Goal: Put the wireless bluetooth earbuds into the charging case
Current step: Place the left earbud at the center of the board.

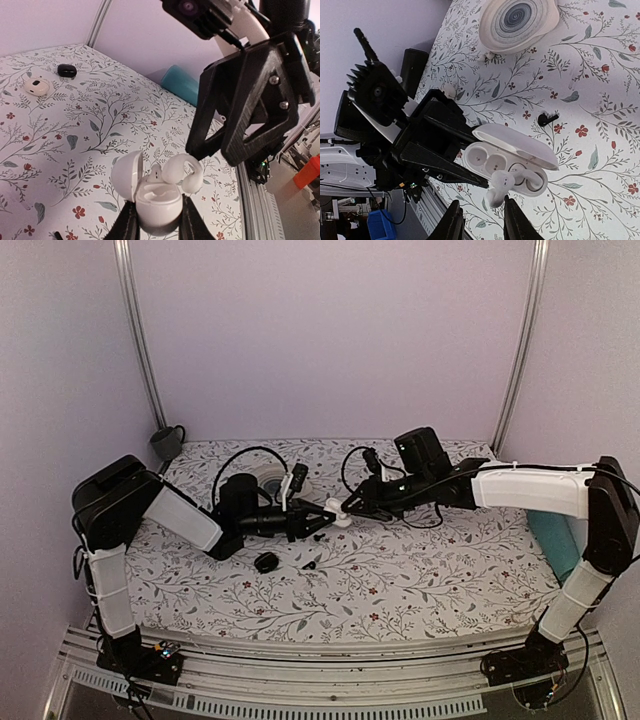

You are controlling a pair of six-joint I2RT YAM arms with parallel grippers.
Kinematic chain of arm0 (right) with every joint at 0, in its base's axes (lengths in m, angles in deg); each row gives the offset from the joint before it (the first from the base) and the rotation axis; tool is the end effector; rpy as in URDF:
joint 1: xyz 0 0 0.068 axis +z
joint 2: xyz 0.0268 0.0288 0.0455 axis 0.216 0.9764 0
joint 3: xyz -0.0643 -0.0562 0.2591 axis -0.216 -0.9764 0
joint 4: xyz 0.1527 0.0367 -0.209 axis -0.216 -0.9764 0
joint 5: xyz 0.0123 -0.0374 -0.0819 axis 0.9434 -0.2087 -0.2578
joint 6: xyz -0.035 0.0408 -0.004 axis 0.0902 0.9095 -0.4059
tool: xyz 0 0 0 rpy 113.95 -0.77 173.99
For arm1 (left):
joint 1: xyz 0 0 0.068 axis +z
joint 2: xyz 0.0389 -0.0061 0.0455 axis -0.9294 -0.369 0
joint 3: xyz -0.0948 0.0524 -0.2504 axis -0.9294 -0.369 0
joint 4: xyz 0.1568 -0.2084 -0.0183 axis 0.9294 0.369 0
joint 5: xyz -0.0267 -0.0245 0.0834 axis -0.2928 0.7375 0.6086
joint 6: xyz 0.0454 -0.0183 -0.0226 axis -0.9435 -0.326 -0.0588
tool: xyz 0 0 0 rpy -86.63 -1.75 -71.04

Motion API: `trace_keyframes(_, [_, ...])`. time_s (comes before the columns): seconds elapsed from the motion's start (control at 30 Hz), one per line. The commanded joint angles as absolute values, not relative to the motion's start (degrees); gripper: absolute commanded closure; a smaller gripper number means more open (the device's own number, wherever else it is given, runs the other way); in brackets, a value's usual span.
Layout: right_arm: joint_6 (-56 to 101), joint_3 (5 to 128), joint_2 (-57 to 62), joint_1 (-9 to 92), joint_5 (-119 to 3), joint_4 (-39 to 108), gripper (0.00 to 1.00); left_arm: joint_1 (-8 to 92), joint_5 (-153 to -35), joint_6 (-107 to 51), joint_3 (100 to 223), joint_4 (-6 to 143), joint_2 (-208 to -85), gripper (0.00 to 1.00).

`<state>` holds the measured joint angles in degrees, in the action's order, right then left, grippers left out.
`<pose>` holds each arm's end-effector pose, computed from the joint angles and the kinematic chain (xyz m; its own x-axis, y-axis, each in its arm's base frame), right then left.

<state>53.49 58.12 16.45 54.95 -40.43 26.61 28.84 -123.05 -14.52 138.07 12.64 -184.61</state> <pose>0.2660 0.2639 0.2506 -0.8766 -0.0453 -0.4790 -0.4080 0.5976 0.6902 0.2834 -0.2614 0.1493 -0.4883 -0.0298 -0.8721 0.8434 0.2406 -0.4804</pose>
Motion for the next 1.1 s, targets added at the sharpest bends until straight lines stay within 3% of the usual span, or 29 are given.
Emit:
trace_keyframes(0.0, [54.47, 59.6, 17.57, 55.2, -42.06, 23.91, 0.71, 28.56, -122.75, -15.97, 138.16, 12.43, -182.29, 1.0])
trace_keyframes(0.6, [55.26, 61.65, 18.92, 55.97, -42.09, 25.08, 0.73, 27.62, -122.57, -18.8, 138.02, 14.66, -181.22, 1.0])
trace_keyframes(0.8, [55.22, 61.1, 18.8, 56.02, -41.7, 24.79, 0.9, 27.58, -122.4, -19.12, 137.68, 14.27, -180.95, 1.0])
trace_keyframes(1.07, [53.35, 60.66, 17.84, 56.04, -42.92, 23.49, 0.96, 27.48, -122.89, -21.57, 137.48, 12.83, -180.53, 1.0])
